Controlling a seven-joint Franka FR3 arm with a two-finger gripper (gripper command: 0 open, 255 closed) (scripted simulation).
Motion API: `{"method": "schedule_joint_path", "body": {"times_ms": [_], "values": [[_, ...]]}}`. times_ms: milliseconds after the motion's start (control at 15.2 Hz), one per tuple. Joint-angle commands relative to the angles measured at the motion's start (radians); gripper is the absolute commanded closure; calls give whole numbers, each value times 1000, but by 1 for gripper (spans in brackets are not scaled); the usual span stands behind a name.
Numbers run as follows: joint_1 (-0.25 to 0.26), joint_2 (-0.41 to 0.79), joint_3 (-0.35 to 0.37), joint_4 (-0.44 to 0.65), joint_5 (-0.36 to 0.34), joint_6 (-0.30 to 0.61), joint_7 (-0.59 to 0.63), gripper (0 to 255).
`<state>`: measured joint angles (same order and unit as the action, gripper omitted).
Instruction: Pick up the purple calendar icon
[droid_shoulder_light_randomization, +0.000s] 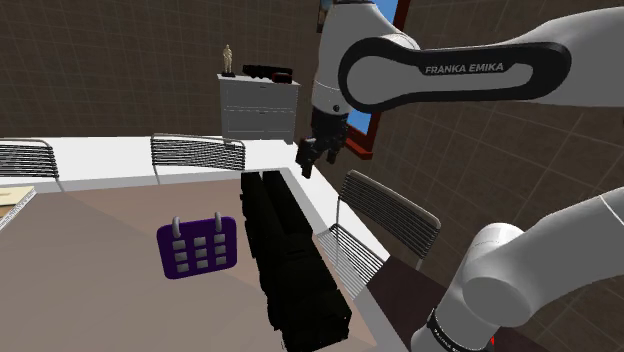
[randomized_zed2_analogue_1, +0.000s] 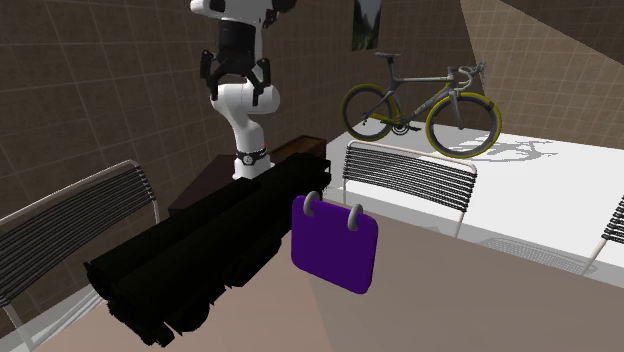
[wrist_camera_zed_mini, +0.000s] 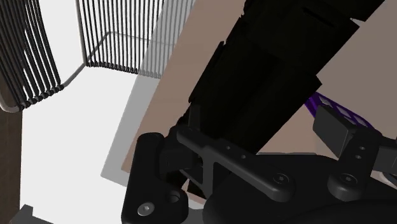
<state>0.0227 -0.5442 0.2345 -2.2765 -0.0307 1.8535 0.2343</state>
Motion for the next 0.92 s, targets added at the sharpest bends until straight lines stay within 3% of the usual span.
{"method": "schedule_joint_path", "body": {"times_ms": [0, 396, 858], "values": [[1, 59, 32, 16, -7, 39, 34, 0], [-2, 267, 131, 112, -65, 124, 151, 0], [14, 542, 221, 284, -205, 169, 311, 0]]}}
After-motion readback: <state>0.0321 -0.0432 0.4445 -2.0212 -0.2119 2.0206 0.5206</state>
